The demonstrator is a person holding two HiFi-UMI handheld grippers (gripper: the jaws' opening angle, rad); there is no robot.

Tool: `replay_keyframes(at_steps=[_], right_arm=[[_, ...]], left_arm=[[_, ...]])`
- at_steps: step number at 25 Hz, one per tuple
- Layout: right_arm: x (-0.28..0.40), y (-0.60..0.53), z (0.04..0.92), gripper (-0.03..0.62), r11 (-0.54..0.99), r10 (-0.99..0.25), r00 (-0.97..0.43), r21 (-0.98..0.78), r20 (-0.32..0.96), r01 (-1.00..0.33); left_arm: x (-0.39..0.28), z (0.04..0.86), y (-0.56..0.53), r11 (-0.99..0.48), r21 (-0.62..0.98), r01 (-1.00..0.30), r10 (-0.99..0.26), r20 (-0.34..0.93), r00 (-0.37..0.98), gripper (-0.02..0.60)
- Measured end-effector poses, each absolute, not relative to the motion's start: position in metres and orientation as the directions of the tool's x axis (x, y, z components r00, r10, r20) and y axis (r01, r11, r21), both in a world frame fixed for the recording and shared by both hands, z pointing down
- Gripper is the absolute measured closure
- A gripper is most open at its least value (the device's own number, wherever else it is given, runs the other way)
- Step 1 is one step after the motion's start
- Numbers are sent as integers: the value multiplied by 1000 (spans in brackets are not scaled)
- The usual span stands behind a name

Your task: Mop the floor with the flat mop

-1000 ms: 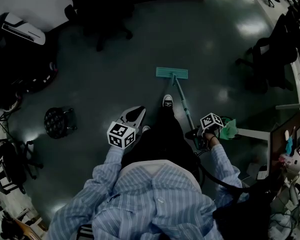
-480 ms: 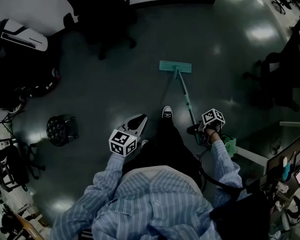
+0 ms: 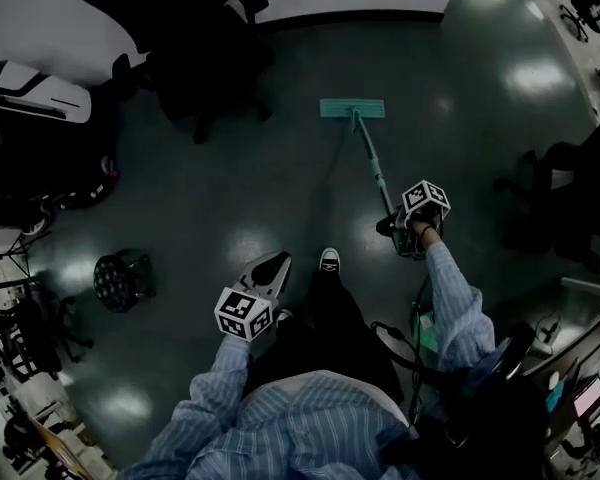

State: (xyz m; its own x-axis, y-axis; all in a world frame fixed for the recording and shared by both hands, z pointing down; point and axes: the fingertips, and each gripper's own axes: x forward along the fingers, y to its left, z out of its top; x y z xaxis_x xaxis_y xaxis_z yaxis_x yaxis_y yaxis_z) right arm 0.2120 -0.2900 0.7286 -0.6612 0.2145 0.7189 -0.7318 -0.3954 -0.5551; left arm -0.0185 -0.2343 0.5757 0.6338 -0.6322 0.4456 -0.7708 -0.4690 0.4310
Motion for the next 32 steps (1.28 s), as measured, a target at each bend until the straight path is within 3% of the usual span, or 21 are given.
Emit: replay_keyframes(at_steps=[12,17,24,32], right_arm=[[195,-546,775,559,-348,194,-594,-512,781,-785],[167,-604,780,560,-380,125,-609,-530,783,-758],[152,-617,785,560,-391,111,-600,-520,793,-759],[143,-533,766,560,-406,122,-610,-521,783,-750]], left_arm=[[-45,614,-285,-253,448,-858,-705,521,480,557],[-59,629,-276,-191,458,-868,-707,549,445,557],[-61,634,-279,-181,470,-864,-709,547,446,557],[-76,608,-257,-229,467,-854,-723,506,470,557]])
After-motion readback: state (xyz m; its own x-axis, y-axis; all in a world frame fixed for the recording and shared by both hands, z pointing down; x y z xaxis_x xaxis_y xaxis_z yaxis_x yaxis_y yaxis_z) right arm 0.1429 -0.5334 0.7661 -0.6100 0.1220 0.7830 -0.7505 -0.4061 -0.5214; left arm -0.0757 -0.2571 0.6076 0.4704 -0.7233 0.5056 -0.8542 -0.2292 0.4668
